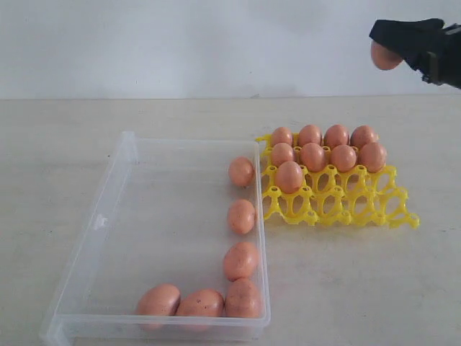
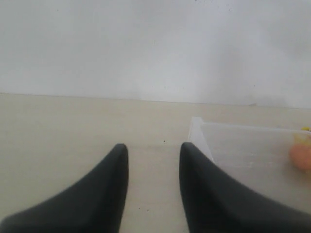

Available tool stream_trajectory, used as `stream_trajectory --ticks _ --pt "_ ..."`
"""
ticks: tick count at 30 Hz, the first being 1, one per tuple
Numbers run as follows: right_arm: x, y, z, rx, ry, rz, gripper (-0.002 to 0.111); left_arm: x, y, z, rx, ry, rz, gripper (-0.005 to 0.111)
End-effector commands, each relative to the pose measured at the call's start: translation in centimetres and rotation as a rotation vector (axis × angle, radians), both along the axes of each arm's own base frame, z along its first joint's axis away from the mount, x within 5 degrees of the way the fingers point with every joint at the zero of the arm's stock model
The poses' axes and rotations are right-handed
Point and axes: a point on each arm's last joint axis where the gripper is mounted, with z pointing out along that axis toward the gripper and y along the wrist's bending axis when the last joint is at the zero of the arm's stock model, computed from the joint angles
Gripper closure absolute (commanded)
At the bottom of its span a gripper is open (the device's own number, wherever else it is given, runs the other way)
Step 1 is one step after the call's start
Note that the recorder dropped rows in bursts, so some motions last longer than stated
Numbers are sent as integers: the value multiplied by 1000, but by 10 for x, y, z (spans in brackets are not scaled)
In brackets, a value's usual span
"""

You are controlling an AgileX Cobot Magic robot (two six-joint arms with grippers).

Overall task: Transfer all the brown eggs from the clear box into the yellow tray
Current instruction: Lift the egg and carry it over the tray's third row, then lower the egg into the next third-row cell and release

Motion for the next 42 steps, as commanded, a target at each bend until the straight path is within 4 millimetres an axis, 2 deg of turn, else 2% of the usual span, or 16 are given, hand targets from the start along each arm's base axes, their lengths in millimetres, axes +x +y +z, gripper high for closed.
stream_trajectory --ticks 1,5,7,9,12,15,19,25,27,29,31,36,42 --pt "-44 12 -2 -241 -198 20 109 0 -1 1 0 -15 -7 69" --pt "-53 24 -45 -577 41 -221 109 0 -2 5 -2 -58 -21 69" --pt "-53 39 -54 -605 39 -193 109 0 -2 5 -1 -61 -22 70" --pt "-51 59 -60 -638 -32 -78 109 0 -2 4 4 -57 -21 71" --pt "-33 72 -79 -710 -30 -29 109 0 -1 4 28 -54 -17 72" --pt "-8 73 -93 -639 59 -64 109 0 -1 4 31 -52 -16 75" --pt "-9 84 -95 -605 79 86 109 0 -1 4 32 -50 -16 78" --pt "-10 84 -96 -595 102 90 109 0 -1 3 51 -41 -13 79" --pt "-8 79 -112 -695 132 72 109 0 0 0 64 -10 -3 79" --pt "-8 79 -117 -646 192 59 109 0 0 -1 64 -4 -1 79" --pt "-10 86 -111 -595 129 125 109 0 0 -1 64 -4 -1 79" --pt "-10 84 -114 -610 168 103 109 0 0 -1 64 -4 -1 79" --pt "-2 80 -108 -500 197 -14 109 0 0 1 63 -24 -8 79"
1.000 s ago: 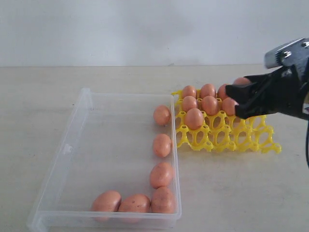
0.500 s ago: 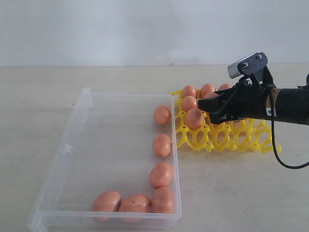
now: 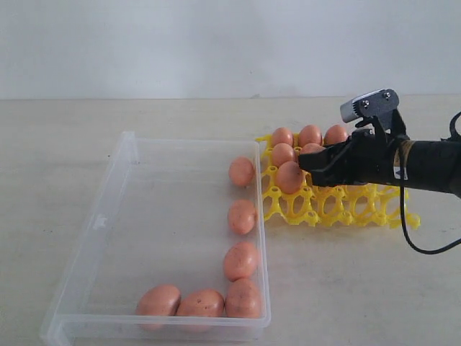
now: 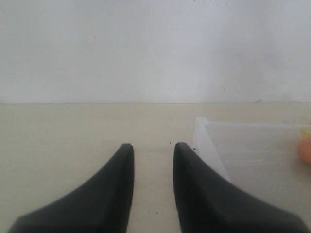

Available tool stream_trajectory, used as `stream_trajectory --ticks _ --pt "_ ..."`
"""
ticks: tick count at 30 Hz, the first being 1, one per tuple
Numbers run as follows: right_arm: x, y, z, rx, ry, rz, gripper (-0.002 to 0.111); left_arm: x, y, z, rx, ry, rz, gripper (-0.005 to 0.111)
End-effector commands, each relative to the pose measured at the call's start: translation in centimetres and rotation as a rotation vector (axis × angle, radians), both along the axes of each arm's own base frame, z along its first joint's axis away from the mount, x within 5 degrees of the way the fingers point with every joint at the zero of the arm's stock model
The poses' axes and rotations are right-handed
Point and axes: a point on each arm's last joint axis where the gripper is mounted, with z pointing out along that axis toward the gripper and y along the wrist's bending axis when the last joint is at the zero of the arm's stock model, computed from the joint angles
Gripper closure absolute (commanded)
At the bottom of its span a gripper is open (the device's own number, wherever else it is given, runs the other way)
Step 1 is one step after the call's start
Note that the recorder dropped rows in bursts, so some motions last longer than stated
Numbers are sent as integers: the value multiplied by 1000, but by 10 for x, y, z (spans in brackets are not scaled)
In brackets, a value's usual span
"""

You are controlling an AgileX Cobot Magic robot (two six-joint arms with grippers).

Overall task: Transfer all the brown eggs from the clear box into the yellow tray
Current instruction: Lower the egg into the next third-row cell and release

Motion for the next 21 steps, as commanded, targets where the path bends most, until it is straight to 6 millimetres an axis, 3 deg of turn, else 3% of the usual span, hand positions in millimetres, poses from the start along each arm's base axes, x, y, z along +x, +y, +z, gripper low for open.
stream_trajectory --ticks 1,7,12,16,19,21 --pt "4 -1 5 49 -15 -48 109 0 -1 1 4 -17 -9 79" --pt "3 0 5 45 -15 -39 103 0 -1 1 4 -17 -9 81" --pt "3 0 5 44 -18 -36 81 0 0 0 4 -9 -6 94" --pt "3 0 6 49 -22 -34 58 0 0 -1 5 4 -1 111" --pt "3 0 6 49 -22 -34 46 0 0 -1 5 6 -1 111" --pt "3 0 6 51 -22 -36 44 0 0 -1 5 6 -1 111"
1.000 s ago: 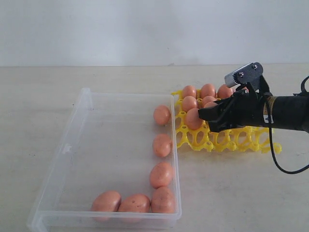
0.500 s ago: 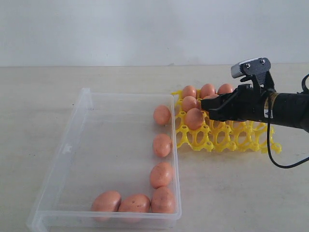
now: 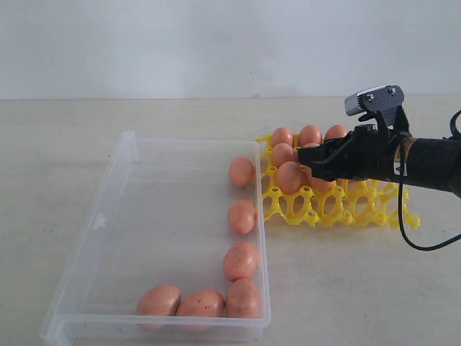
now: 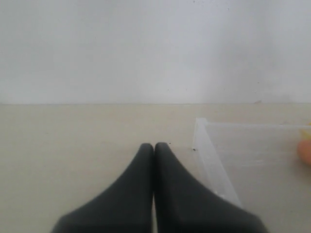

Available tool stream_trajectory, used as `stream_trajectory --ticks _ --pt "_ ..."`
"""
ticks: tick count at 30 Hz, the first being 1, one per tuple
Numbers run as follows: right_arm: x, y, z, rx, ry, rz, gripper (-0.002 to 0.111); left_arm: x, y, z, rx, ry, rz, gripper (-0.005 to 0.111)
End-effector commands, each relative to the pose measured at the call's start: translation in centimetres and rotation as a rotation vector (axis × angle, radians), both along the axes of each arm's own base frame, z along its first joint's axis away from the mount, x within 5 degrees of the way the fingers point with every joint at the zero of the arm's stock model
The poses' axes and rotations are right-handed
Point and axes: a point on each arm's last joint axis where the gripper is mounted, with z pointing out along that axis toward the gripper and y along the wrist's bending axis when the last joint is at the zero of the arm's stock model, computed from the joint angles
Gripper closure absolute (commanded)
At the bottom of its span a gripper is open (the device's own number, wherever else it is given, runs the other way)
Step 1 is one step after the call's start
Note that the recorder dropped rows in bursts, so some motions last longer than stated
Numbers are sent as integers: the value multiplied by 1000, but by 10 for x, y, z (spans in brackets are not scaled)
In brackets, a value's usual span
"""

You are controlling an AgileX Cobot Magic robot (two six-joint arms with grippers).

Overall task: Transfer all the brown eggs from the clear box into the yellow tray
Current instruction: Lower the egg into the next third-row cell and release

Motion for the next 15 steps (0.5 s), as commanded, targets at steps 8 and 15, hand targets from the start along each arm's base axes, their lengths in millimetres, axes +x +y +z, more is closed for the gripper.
stream_trajectory --ticks 8,15 --pt "2 0 4 36 -14 -25 45 0 1 -5 7 41 13 111" --pt "3 3 12 261 80 -100 57 -1 4 -12 -3 122 45 110"
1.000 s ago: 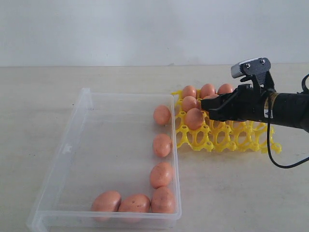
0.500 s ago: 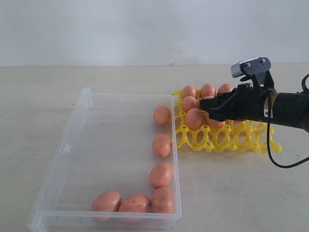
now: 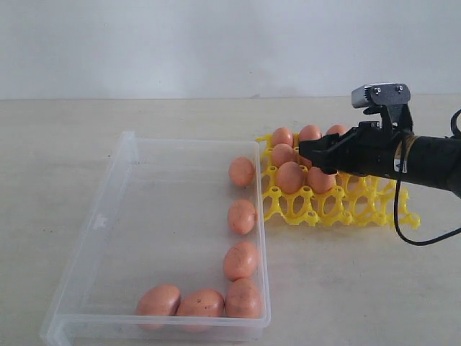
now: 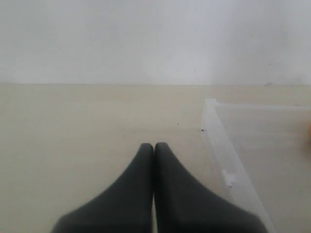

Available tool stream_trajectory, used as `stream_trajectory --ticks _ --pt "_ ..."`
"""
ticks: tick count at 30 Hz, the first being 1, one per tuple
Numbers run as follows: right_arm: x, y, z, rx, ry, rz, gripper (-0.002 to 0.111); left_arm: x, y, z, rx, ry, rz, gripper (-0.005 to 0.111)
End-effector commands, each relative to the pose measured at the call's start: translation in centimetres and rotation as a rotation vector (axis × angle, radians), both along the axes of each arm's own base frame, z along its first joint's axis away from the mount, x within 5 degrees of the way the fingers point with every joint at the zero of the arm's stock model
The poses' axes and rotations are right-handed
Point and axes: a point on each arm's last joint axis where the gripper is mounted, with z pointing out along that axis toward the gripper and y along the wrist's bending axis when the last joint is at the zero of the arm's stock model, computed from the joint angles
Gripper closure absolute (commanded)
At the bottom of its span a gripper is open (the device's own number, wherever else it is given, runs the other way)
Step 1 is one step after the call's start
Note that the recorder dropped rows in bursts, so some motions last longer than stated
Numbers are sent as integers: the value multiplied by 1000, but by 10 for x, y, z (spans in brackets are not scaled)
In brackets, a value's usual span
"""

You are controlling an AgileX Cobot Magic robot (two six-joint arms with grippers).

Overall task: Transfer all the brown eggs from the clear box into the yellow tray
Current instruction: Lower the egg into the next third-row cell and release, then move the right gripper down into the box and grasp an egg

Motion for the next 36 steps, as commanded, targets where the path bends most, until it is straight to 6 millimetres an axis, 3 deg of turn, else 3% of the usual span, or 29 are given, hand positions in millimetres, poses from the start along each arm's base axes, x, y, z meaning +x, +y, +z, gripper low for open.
stream_trajectory --ticks 1,6,10,12,15,17,19,21,23,26,28,32,36 --pt "0 6 13 216 31 -9 61 -1 2 -6 -7 55 21 108" --pt "-11 27 39 424 -121 200 86 -1 2 -6 -7 62 23 86" --pt "-23 69 72 424 -215 375 101 -1 2 -7 -6 66 25 74" --pt "-30 102 94 319 -291 481 102 -1 2 -7 -6 68 26 74" --pt "-48 161 120 -17 -415 600 102 -1 2 -7 -6 68 26 74" --pt "-56 193 130 -325 -496 576 102 -1 2 -7 -6 68 26 74" --pt "-59 212 133 -592 -515 486 102 -1 2 -7 -6 68 26 74" --pt "-58 221 132 -840 -501 385 102 -1 3 -8 -6 79 30 74" --pt "-52 219 130 -968 -432 266 102 -2 3 -9 -5 90 34 74" --pt "-36 207 130 -1025 -252 48 102 -2 4 -11 -4 111 42 74" --pt "-29 202 127 -1024 -104 11 102 -2 4 -11 -4 115 44 74" --pt "-39 209 123 -1038 219 331 102 -2 4 -11 -3 118 45 74" --pt "-62 223 119 -930 383 645 101 -2 4 -11 -3 118 45 74"
